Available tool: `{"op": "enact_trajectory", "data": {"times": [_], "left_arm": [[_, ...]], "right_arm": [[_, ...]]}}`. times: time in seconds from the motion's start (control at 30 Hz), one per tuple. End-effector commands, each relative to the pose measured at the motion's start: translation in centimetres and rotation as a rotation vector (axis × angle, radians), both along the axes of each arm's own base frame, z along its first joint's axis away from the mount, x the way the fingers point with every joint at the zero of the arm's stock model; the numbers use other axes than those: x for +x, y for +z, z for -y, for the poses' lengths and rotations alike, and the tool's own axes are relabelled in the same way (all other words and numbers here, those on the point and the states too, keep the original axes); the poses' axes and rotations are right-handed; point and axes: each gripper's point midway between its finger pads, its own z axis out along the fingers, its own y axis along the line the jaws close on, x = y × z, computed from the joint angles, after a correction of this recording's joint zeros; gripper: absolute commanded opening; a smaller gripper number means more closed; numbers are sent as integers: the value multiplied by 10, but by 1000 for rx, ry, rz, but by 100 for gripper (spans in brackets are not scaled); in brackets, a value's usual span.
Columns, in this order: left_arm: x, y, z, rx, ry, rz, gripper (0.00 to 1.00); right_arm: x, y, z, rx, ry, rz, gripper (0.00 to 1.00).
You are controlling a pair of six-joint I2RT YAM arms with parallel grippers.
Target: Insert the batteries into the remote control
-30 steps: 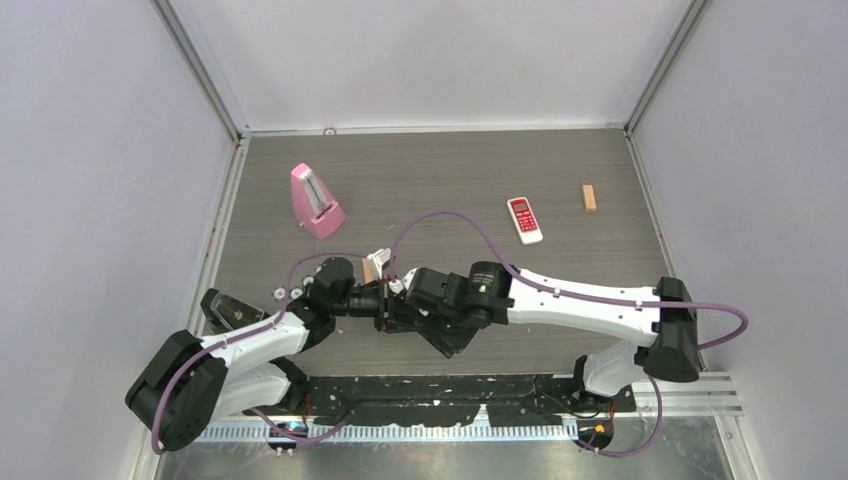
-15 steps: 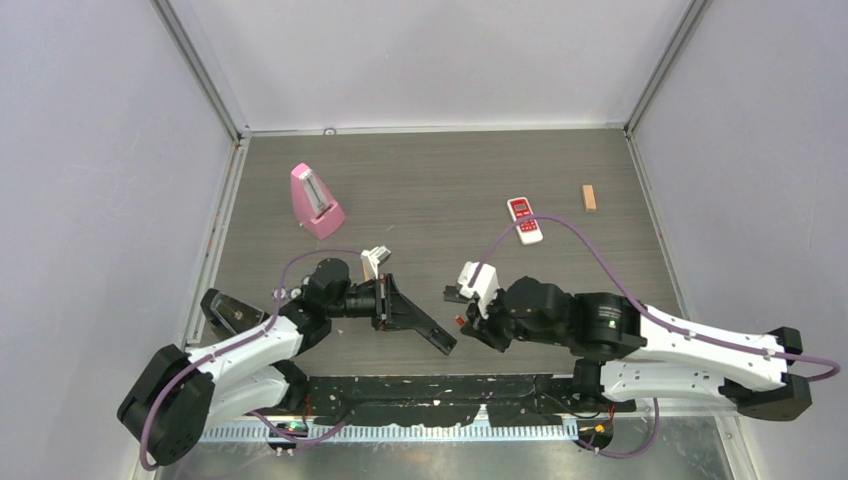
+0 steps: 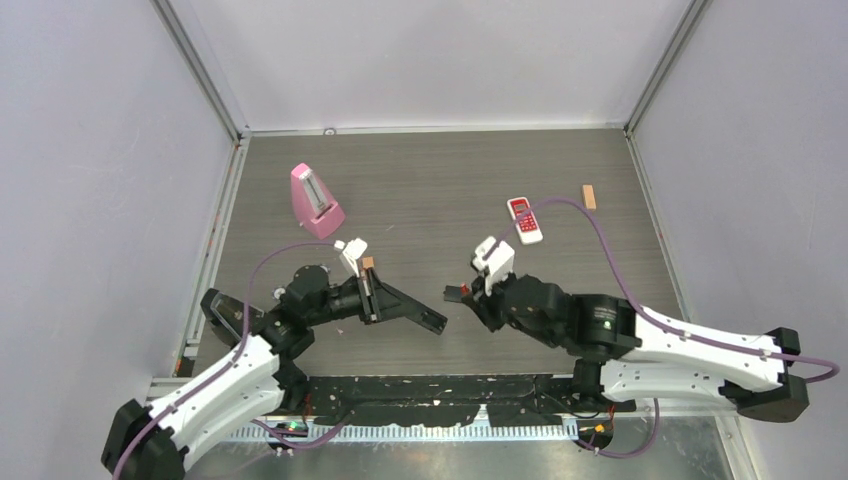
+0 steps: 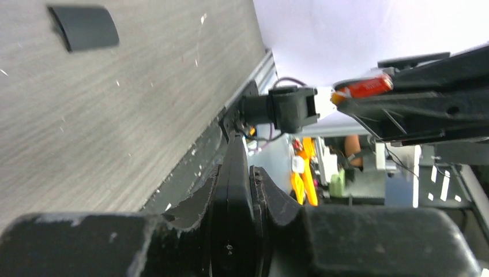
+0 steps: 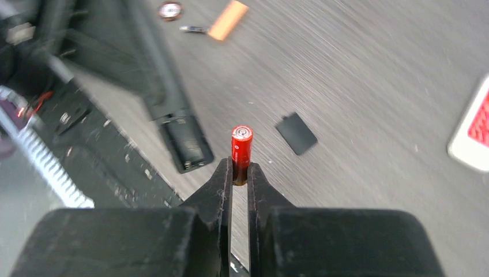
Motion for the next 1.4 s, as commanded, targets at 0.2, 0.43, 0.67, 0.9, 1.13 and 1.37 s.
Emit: {"op": "enact_trajectory", "data": {"times": [0.2,0.43,0.67,0.9,1.13,1.37], "left_arm": [[32,30,-35,-14,298,244,0],[33,23,-33,14,286,224,0],[38,20,-28,18,287,207,0],[53,24,-31,3,362,212,0],[61,28,-36,-6,419,229,0],[67,31,-45,-32,488,247,0]], "right_arm": [[63,-122,76,174,-939,-686,5],[69,-176,100,313,-1220,-871,10],[72,-195,101,256,-1366,-967,21],[83,-182,106,191,-1398,-917,55],[90,-169,125,130,-1384,-808,60],[123,-153,119,-92,-1083,-630,45]]}}
